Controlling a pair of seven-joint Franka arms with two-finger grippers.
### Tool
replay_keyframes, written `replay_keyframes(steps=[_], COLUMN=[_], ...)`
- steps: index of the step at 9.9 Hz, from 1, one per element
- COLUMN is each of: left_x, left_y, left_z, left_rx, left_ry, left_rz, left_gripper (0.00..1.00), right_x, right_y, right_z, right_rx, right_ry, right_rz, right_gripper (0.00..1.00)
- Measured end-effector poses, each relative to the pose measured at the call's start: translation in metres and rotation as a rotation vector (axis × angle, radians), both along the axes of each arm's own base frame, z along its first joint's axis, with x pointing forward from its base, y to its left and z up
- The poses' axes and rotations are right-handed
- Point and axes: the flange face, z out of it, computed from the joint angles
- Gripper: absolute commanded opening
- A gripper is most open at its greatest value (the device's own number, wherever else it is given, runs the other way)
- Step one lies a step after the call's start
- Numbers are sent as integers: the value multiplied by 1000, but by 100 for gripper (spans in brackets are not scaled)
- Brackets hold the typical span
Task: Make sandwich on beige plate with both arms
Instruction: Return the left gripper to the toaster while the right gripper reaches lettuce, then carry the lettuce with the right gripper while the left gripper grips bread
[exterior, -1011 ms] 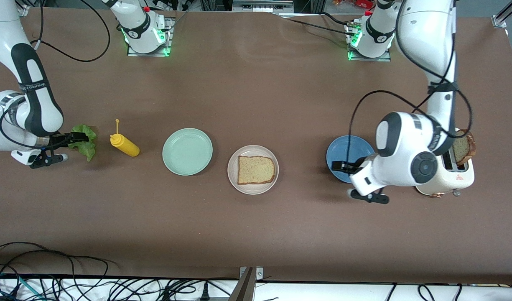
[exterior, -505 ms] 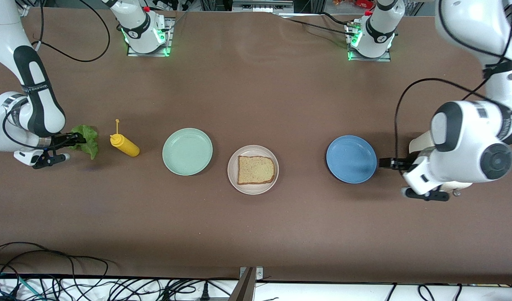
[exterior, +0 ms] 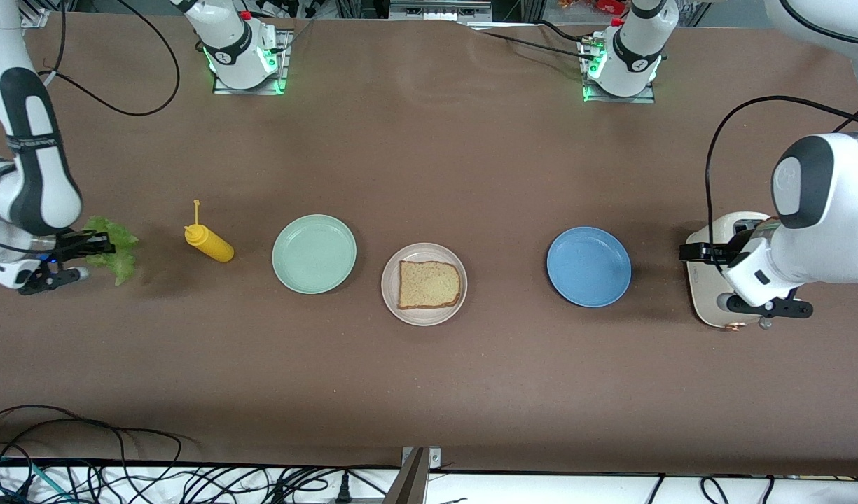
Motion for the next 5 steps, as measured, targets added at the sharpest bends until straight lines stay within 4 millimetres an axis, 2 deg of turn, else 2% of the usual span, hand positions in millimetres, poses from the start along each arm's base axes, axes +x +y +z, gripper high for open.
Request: replay_keyframes(steps=[2, 3, 4, 5], left_x=[-2, -4, -7, -11], left_y=[25, 39, 50, 55], left_z=[2, 7, 14, 23], left_rx=[-9, -6, 14, 33], left_ry=[3, 2, 4, 7], left_rz=[10, 16, 13, 9], left_gripper=[100, 100, 100, 100], right_x=[22, 32, 42, 51], right_y=[9, 27, 52, 87], right_z=[65, 93, 115, 132], right_rx=[-2, 1, 10, 25], right_ry=[15, 22, 31, 41], right_rz=[-57, -100, -165, -253], right_gripper=[0, 0, 0, 0])
